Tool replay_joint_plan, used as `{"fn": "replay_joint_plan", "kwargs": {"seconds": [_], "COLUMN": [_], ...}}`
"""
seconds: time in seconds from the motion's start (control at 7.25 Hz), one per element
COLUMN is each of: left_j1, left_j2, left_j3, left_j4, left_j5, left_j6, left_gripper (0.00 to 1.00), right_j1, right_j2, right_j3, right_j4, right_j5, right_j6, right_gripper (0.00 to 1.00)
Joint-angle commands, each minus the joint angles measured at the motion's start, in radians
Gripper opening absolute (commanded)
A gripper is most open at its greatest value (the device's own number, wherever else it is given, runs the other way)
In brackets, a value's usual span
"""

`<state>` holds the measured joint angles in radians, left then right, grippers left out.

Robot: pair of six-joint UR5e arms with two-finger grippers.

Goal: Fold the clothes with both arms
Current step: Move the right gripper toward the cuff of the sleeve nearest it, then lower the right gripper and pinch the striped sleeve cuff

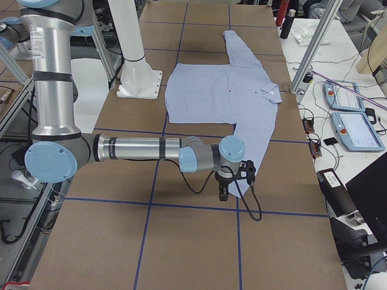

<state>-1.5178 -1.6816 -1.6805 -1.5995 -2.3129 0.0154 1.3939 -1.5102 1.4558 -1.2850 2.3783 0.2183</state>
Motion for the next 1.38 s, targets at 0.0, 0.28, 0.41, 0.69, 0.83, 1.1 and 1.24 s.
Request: {"fn": "replay_joint_plan", "kwargs": {"seconds": [0.0, 0.28, 0.41, 0.69, 0.83, 1.1, 1.24], "left_j1": [0.001, 0.001, 0.001, 0.001, 0.001, 0.001, 0.001], "left_j2": [0.019, 0.011, 0.011, 0.007, 0.005, 0.006, 0.006], "left_j3": [-0.018, -0.018, -0.016, -0.018, -0.021, -0.019, -0.021], "left_j4": [-0.051, -0.053, -0.056, -0.056, -0.057, -0.074, -0.076], "left_j5": [-0.036, -0.037, -0.037, -0.037, -0.037, -0.037, -0.037], "left_j6": [-0.005, 0.000, 0.004, 0.000, -0.002, -0.003, -0.003], "left_gripper": [1.00, 1.00, 1.00, 1.00, 1.00, 1.00, 1.00], "right_j1": [-0.105, -0.182, -0.200, -0.200, -0.199, -0.196, -0.196], "right_j2": [0.068, 0.096, 0.099, 0.097, 0.094, 0.093, 0.090], "right_j3": [-0.182, -0.206, -0.213, -0.245, -0.250, -0.261, -0.267], "right_j4": [0.316, 0.406, 0.403, 0.403, 0.401, 0.394, 0.392], "right_j5": [-0.010, -0.071, -0.100, -0.105, -0.103, -0.103, -0.103], "right_j6": [0.174, 0.185, 0.185, 0.174, 0.171, 0.174, 0.176], "right_gripper": [1.00, 1.00, 1.00, 1.00, 1.00, 0.98, 0.93]}}
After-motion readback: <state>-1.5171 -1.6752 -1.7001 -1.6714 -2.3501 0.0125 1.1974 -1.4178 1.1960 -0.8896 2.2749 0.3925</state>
